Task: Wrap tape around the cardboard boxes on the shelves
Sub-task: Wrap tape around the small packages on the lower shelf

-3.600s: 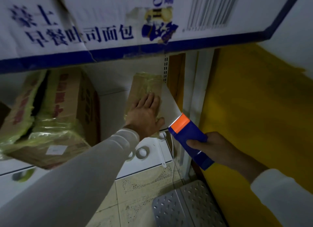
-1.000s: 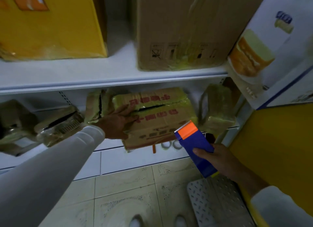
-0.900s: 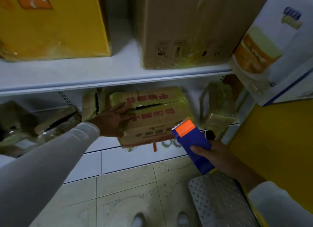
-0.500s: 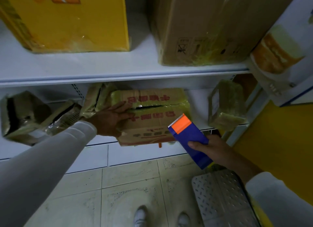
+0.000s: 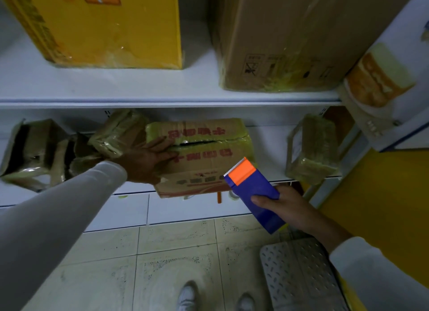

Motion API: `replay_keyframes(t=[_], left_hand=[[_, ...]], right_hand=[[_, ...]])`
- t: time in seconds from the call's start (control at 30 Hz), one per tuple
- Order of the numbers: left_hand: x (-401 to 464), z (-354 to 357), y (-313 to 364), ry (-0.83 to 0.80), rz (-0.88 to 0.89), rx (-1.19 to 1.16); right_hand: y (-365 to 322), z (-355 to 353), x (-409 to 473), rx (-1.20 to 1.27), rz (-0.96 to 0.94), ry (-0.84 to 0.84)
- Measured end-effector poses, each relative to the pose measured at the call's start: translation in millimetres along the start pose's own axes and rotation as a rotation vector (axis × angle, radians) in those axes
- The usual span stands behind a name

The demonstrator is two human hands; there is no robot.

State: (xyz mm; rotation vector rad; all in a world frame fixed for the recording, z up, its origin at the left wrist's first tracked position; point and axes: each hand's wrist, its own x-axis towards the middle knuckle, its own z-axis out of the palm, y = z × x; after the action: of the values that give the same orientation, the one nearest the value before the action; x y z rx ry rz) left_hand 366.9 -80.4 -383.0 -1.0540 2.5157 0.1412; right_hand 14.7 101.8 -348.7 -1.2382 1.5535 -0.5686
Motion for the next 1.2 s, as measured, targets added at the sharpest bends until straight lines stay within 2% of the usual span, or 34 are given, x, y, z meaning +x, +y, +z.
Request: replay_keyframes(t=[0.23,0.33,0.4,0.47,0.53,0.57,0.67,0.83,0.9,1.0,1.2], left_hand=[[18,-16,30,-0.005,-0.03,0.02],[12,-15,33,0.058,-0.048,0.029],[4,-12,42,0.169,-0.04,-0.065],[-6,-10,57,0.36,0.017,-0.201],[-16,-7,80,0.546,0.065,-0.461],[-21,-8,94,0.578,0.072,-0.611],[-33,-20,128,0.518,0.065,-0.959],[-51,-45,156,0.229,0.042,-1.408],[-58,-51,167,0.171,0.051,-1.421],[-60,-51,176,0.175,-0.014,-1.383],[-63,-45,189,0.354,-0.149,-1.427]], right_hand=[[3,-5,-9,-0.009,0.011,0.017],[3,-7,-12,-0.014,0.03,0.017],[1,-7,-14,-0.026,0.037,0.013],[-3,-6,-16,-0.028,0.037,0.001],[-8,-5,-17,-0.046,0.035,-0.024],[-10,-5,-19,-0.068,0.032,-0.043],[-21,-5,-25,-0.12,-0.002,-0.134],[-35,-8,-39,-0.221,-0.048,-0.298],[-37,-10,-41,-0.244,-0.058,-0.33],[-37,-16,-44,-0.256,-0.095,-0.344],[-41,-22,-39,-0.26,-0.147,-0.387]])
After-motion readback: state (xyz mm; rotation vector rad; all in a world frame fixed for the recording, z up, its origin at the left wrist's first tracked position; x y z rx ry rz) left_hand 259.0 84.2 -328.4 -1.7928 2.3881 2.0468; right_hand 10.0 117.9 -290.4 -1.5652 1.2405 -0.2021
